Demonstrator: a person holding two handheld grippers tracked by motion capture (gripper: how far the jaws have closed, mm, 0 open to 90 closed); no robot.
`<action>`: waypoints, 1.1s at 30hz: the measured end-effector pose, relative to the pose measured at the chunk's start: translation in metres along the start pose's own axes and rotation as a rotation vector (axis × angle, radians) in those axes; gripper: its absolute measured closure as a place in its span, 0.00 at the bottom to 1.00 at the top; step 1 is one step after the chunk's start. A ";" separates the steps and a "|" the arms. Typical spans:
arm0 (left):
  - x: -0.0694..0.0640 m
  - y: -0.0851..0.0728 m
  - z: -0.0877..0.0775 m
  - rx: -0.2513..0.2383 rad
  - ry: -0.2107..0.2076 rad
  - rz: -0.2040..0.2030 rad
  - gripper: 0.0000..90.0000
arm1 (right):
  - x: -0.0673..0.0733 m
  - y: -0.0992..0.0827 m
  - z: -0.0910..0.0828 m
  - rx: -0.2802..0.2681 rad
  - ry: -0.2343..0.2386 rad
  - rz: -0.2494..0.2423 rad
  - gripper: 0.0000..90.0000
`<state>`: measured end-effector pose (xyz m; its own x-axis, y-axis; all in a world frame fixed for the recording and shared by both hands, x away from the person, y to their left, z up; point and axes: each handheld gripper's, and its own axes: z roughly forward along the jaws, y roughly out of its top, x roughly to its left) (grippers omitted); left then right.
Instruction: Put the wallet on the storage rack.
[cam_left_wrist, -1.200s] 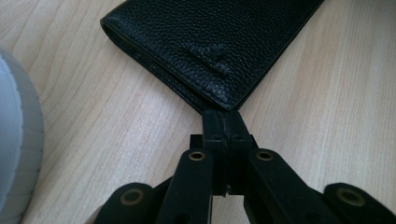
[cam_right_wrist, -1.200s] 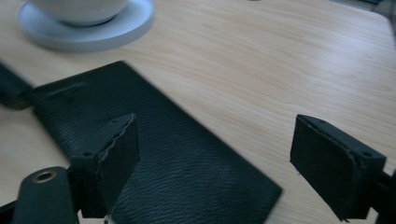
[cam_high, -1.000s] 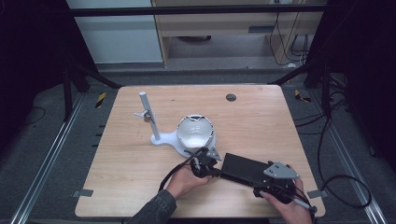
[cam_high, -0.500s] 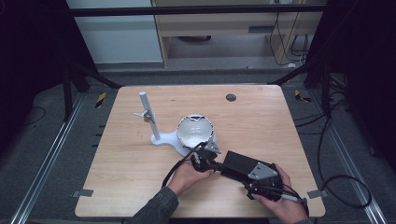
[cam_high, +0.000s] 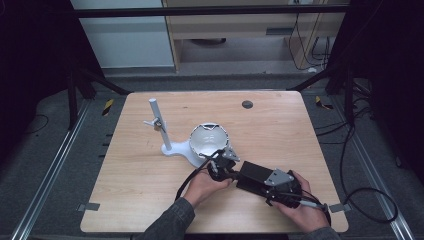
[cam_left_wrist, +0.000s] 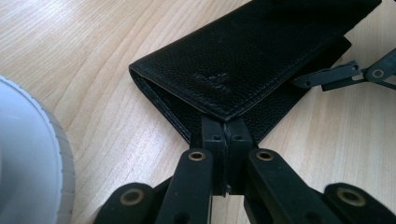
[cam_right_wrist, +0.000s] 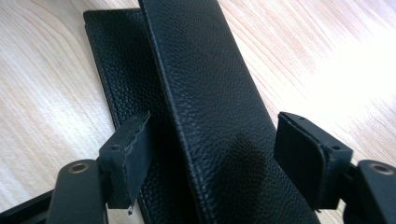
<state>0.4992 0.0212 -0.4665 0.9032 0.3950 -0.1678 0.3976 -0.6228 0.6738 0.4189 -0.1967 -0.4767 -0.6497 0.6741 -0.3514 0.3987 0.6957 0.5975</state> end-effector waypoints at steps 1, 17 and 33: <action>0.000 0.001 0.000 -0.001 0.001 -0.003 1.00 | 0.000 0.000 0.001 0.005 -0.002 0.000 0.33; 0.000 0.004 0.000 -0.008 0.013 -0.004 1.00 | 0.001 0.009 0.007 0.053 -0.023 -0.083 0.49; -0.005 -0.004 -0.009 -0.027 0.082 0.014 0.87 | -0.004 0.021 -0.001 0.064 -0.134 -0.246 0.93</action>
<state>0.4914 0.0272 -0.4617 0.8919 0.4411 -0.1001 0.3799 -0.6103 0.6952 0.4288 -0.1846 -0.4617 -0.6422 0.5069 -0.5749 0.2827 0.8538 0.4371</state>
